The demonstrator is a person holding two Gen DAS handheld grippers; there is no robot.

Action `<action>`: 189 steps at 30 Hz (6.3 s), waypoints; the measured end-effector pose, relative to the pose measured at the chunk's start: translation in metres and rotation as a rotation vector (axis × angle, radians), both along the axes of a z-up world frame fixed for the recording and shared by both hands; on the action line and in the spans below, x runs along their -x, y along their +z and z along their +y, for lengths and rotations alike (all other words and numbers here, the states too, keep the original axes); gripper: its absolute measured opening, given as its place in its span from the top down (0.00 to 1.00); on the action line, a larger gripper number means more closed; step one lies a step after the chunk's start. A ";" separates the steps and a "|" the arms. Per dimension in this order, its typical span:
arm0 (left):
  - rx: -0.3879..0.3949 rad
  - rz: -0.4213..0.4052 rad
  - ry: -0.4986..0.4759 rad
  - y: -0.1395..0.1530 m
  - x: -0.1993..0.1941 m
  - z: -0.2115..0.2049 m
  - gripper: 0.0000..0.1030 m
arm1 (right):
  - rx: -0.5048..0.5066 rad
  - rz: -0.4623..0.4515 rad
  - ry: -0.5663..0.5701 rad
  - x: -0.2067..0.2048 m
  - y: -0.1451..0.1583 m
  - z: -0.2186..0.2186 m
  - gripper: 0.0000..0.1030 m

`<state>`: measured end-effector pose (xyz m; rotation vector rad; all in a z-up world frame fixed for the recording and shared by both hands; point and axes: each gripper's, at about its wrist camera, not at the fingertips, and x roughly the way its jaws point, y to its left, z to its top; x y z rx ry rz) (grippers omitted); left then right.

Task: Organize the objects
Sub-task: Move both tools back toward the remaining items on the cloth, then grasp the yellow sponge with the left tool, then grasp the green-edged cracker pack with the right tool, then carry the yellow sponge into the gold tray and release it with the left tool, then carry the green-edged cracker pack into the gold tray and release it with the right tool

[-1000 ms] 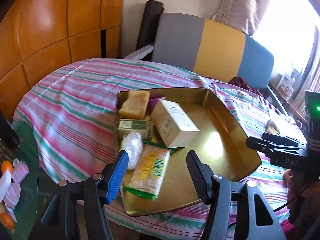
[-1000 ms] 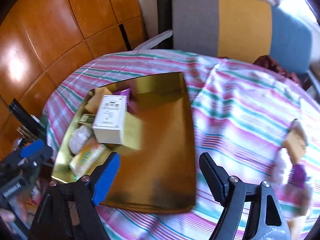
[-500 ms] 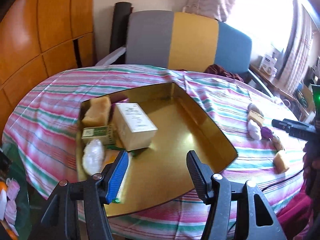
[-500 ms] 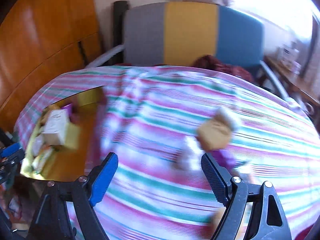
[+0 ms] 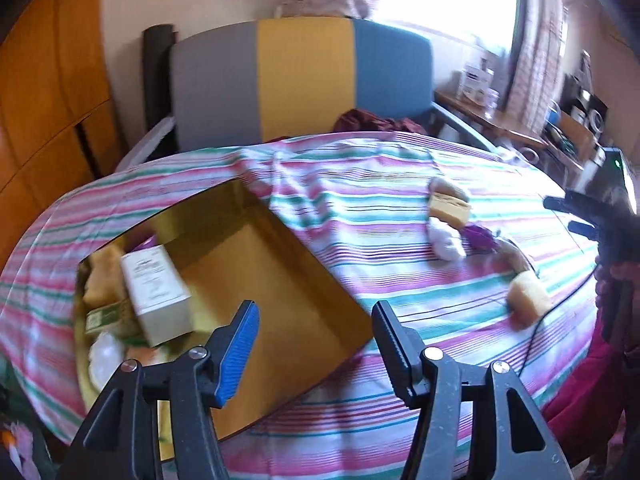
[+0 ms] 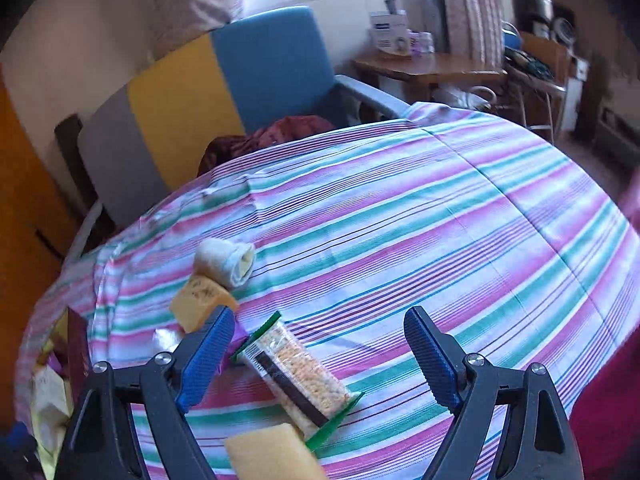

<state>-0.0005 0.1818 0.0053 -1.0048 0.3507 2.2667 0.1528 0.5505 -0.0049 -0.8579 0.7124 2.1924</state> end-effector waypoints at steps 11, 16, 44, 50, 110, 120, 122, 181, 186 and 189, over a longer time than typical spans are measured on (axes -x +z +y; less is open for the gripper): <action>0.047 -0.035 -0.162 -0.015 -0.019 0.072 0.44 | 0.129 0.098 -0.102 -0.026 -0.005 0.022 0.15; 0.061 -0.066 -0.223 -0.025 -0.025 0.100 0.45 | 0.166 0.150 -0.160 -0.039 -0.006 0.031 0.15; 0.055 -0.447 -0.387 -0.079 -0.064 0.264 0.31 | 0.256 0.194 -0.288 -0.060 -0.021 0.055 0.15; 0.089 -0.459 -0.401 -0.101 -0.062 0.257 0.38 | 0.295 0.115 -0.197 -0.039 -0.034 0.053 0.15; -0.046 -0.277 -0.338 -0.104 -0.045 0.138 0.46 | 0.075 -0.390 0.277 0.052 -0.083 -0.015 0.57; -0.043 -0.254 -0.348 -0.102 -0.048 0.137 0.50 | 0.045 -0.418 0.291 0.054 -0.079 -0.023 0.58; -0.030 -0.228 -0.349 -0.098 -0.050 0.136 0.51 | 0.044 -0.418 0.291 0.052 -0.078 -0.025 0.58; -0.017 -0.028 0.333 -0.035 0.041 -0.132 0.23 | 0.002 -0.443 0.307 0.054 -0.083 -0.022 0.60; -0.023 -0.005 0.351 -0.027 0.039 -0.136 0.23 | 0.016 -0.433 0.298 0.052 -0.079 -0.028 0.61; -0.026 -0.004 0.355 -0.025 0.038 -0.139 0.23 | 0.019 -0.420 0.293 0.050 -0.075 -0.030 0.61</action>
